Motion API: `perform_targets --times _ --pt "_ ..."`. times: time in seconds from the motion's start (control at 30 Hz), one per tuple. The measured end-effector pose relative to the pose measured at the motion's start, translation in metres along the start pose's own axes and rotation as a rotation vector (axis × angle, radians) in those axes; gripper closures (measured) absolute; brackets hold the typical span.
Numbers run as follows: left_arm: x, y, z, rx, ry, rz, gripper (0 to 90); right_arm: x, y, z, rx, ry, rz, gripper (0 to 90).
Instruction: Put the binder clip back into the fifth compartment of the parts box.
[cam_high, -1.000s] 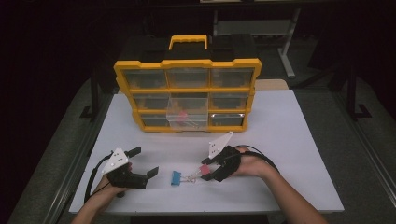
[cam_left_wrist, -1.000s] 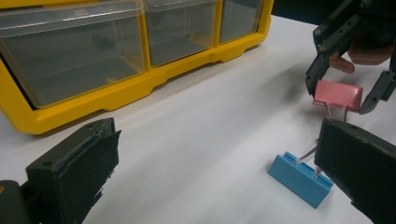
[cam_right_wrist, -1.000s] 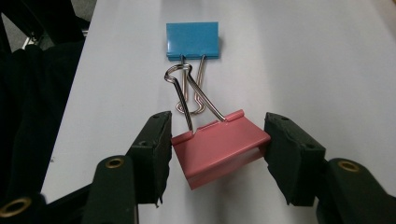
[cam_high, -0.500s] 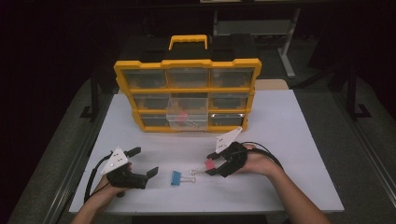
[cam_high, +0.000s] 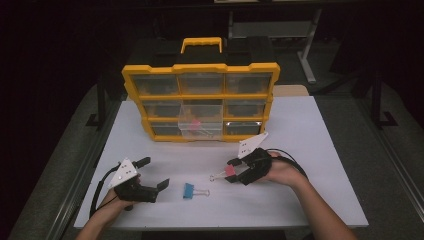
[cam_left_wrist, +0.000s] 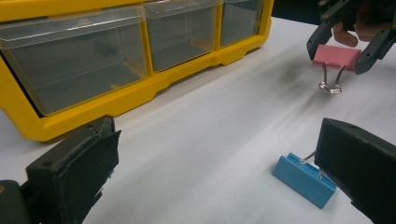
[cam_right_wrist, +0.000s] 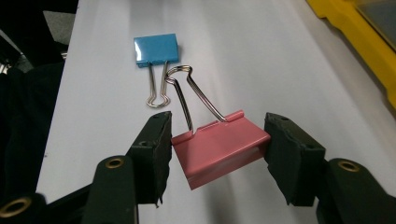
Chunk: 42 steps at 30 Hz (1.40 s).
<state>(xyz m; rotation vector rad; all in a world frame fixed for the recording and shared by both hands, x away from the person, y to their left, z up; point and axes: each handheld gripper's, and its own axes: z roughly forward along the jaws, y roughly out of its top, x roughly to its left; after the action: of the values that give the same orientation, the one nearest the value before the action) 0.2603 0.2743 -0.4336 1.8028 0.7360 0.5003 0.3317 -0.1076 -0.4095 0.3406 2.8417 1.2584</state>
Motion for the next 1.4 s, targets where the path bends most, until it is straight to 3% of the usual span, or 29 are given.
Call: perform_targets --times 0.2,0.33,0.5,0.57,0.87,1.4 --pt "0.001 0.0 0.0 0.004 0.004 -0.001 0.0 -0.002 -0.001 -0.007 -0.016 -0.002 0.043 42.2" --pt "0.001 0.0 0.0 0.004 0.002 0.001 0.0 -0.005 -0.001 -0.011 -0.024 -0.019 0.034 42.3" --pt "0.001 0.0 0.0 -0.001 0.003 -0.004 0.0 -0.006 -0.002 -0.016 -0.037 -0.023 0.061 42.3" --pt "0.001 0.0 0.0 0.003 0.004 -0.001 0.0 -0.009 -0.002 -0.019 -0.031 -0.038 0.045 42.3" --pt "0.001 0.0 0.0 0.002 0.003 -0.004 0.0 -0.012 -0.002 -0.033 -0.053 -0.064 0.092 42.3" --pt "0.0 0.0 0.0 0.002 0.004 -0.004 0.0 -0.022 0.0 -0.057 -0.102 -0.122 0.13 42.3"
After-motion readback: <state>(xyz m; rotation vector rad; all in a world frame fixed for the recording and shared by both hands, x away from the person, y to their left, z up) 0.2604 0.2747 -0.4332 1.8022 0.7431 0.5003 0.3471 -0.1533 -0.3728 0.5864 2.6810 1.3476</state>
